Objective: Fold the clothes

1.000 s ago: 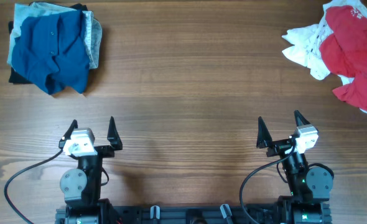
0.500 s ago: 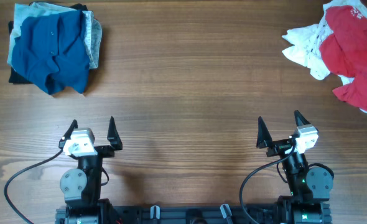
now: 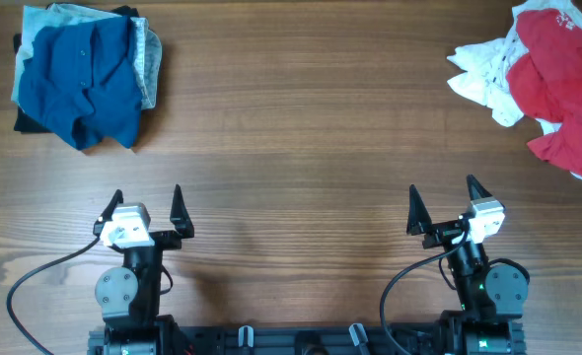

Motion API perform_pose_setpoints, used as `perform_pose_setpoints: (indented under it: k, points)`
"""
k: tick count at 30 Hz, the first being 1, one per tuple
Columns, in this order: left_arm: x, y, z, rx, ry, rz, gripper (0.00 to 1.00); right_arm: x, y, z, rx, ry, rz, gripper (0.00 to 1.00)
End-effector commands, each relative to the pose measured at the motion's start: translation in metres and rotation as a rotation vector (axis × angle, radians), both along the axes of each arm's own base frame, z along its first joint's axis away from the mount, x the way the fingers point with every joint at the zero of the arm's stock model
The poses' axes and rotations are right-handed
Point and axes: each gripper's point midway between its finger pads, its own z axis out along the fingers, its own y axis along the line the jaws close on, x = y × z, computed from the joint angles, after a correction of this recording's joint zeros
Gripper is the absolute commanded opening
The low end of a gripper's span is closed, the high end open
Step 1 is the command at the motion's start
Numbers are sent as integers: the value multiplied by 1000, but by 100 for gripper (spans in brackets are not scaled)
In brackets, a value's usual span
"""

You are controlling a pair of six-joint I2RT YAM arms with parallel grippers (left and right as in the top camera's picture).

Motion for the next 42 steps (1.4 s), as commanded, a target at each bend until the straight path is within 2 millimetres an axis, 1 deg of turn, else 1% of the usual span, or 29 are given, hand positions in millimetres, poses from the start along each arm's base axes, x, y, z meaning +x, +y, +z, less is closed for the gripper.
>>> perform_pose_setpoints:
  k: [1,11,14,21,23,28,30,32,36,42]
  points:
    - [0,0,-2,-13,3,6,100,-1,3,2,11,-9,19,100]
    - [0,0,-2,-13,3,6,100,-1,3,3,10,-10,19,100]
    - [0,0,-2,-13,2,6,100,0,-3,2,11,-10,-21,100]
    - [0,0,-2,-13,2,6,100,1,-6,3,11,-11,-38,100]
    - [0,0,-2,-13,2,6,100,1,-6,7,11,-31,-38,100]
    - [0,0,-2,-13,2,3,100,-2,-5,34,12,-138,-32,100]
    - [0,-4,0,-14,-7,-17,100,-3,-5,42,11,-171,-33,100]
    - [1,-11,5,-15,-27,-59,100,-4,-5,45,14,-183,-29,100]
    - [0,-18,9,-24,-45,-104,100,-5,1,48,15,-196,4,100]
    - [0,-20,24,-151,-96,-113,100,-5,1,55,13,-201,3,100]
